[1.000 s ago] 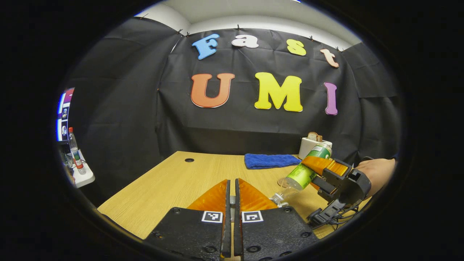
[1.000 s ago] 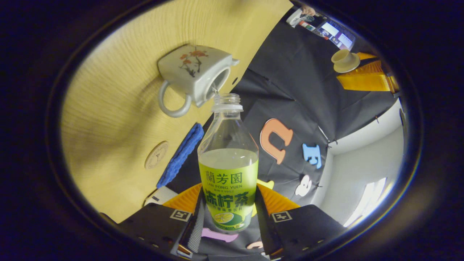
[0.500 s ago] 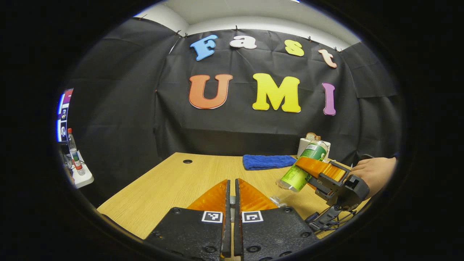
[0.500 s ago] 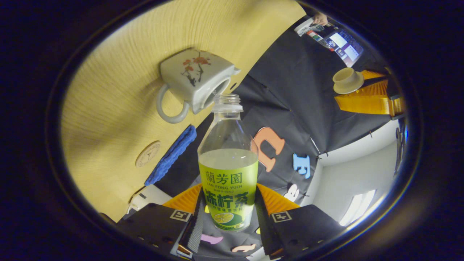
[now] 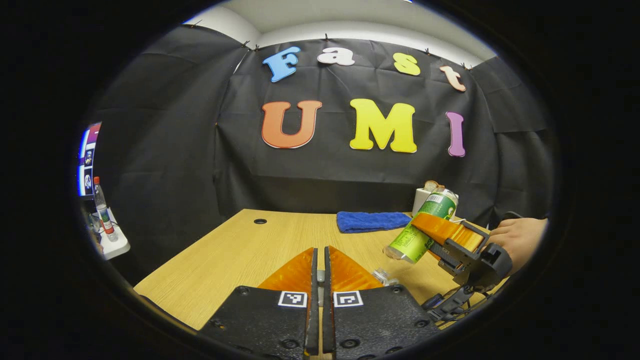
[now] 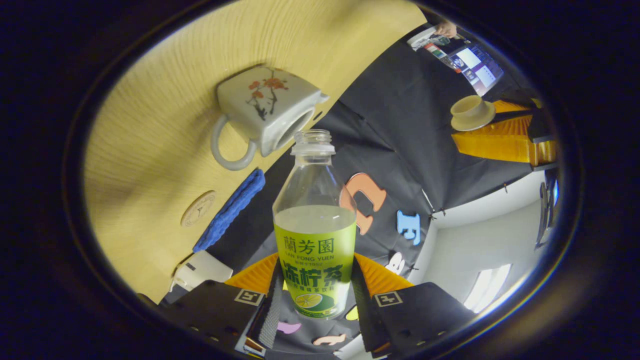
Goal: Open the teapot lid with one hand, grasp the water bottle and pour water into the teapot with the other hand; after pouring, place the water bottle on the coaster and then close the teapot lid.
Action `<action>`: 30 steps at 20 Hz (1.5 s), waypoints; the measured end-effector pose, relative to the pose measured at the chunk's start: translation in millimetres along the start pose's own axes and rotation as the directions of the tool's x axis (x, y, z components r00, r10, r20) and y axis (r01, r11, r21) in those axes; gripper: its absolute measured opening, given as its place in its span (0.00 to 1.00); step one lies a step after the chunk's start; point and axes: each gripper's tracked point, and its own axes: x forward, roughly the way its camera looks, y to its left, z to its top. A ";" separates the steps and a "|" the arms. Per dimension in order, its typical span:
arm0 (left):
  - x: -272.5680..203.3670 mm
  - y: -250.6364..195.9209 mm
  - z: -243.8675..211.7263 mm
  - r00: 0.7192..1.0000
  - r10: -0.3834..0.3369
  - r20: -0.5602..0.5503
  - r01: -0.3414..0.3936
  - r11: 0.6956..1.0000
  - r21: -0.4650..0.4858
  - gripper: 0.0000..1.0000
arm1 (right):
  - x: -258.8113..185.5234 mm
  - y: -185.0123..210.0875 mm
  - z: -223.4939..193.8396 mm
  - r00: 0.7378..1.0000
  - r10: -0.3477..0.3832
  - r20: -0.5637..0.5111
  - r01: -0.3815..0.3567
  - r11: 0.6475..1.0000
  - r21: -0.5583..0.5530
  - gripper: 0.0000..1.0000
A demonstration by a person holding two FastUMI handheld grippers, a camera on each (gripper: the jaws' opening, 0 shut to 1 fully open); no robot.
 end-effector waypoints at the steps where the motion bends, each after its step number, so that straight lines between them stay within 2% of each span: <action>1: 1.8 1.9 -1.7 1.000 0.005 -0.004 -0.005 1.000 0.000 0.05 | 0.2 2.4 -1.6 1.000 0.000 -0.006 0.000 1.000 0.025 0.65; 3: 4.0 3.8 -2.6 1.000 0.011 -0.005 -0.011 1.000 -0.005 0.05 | -0.8 11.7 -5.7 1.000 0.014 -0.023 -0.012 0.995 0.103 0.65; 5: 5.1 4.8 -6.9 1.000 0.016 -0.016 -0.016 1.000 -0.008 0.05 | -3.0 26.3 -13.1 0.997 0.055 -0.046 -0.042 0.969 0.245 0.68; 8: 8.2 6.0 -11.1 0.999 0.025 -0.029 -0.025 1.000 -0.001 0.05 | -9.2 49.2 -26.6 0.986 0.145 -0.083 -0.086 0.866 0.493 0.68; 11: 10.6 1.9 -13.9 0.999 0.019 -0.039 -0.019 1.000 -0.003 0.05 | -14.6 50.4 -37.6 0.984 0.144 -0.103 -0.051 0.788 0.614 0.65; 13: 10.8 -1.9 -14.3 0.999 0.015 -0.039 -0.015 1.000 0.006 0.05 | -15.7 58.7 -48.1 0.978 0.175 -0.113 -0.046 0.711 0.702 0.67; 15: 12.7 -2.8 -15.4 0.999 0.024 -0.040 -0.023 0.999 0.029 0.05 | -17.1 66.0 -46.6 0.965 0.247 -0.088 -0.076 0.583 0.809 0.65; 16: 12.9 -4.6 -16.5 0.999 0.024 -0.042 -0.023 0.999 0.037 0.05 | -17.5 63.2 -45.4 0.961 0.265 -0.074 -0.078 0.520 0.850 0.68; 19: 13.8 -10.7 -16.5 0.999 0.010 -0.042 -0.008 0.999 0.045 0.05 | -19.7 47.4 -40.0 0.958 0.286 -0.017 -0.088 0.351 0.932 0.68; 22: 14.2 -8.5 -14.9 0.999 0.011 -0.038 -0.010 0.999 0.038 0.05 | -14.4 37.2 -44.7 0.953 0.303 0.015 -0.079 0.202 0.976 0.67; 24: 14.3 -8.4 -13.6 1.000 0.012 -0.028 -0.011 0.999 0.030 0.05 | -6.0 32.7 -53.1 0.951 0.310 0.022 -0.048 0.078 0.996 0.68; 26: 14.1 -8.7 -13.7 1.000 0.009 -0.025 -0.008 1.000 0.022 0.05 | 5.2 28.9 -66.2 0.954 0.301 0.008 0.015 -0.074 0.997 0.65; 27: 14.4 -10.2 -13.6 1.000 0.006 -0.022 -0.006 1.000 0.021 0.05 | 11.2 29.2 -71.2 0.951 0.308 0.012 0.035 -0.147 0.989 0.67; 30: 17.4 -15.0 -14.9 1.000 0.002 -0.023 -0.001 1.000 0.029 0.05 | 29.2 42.0 -79.9 0.934 0.354 0.045 0.082 -0.333 0.939 0.67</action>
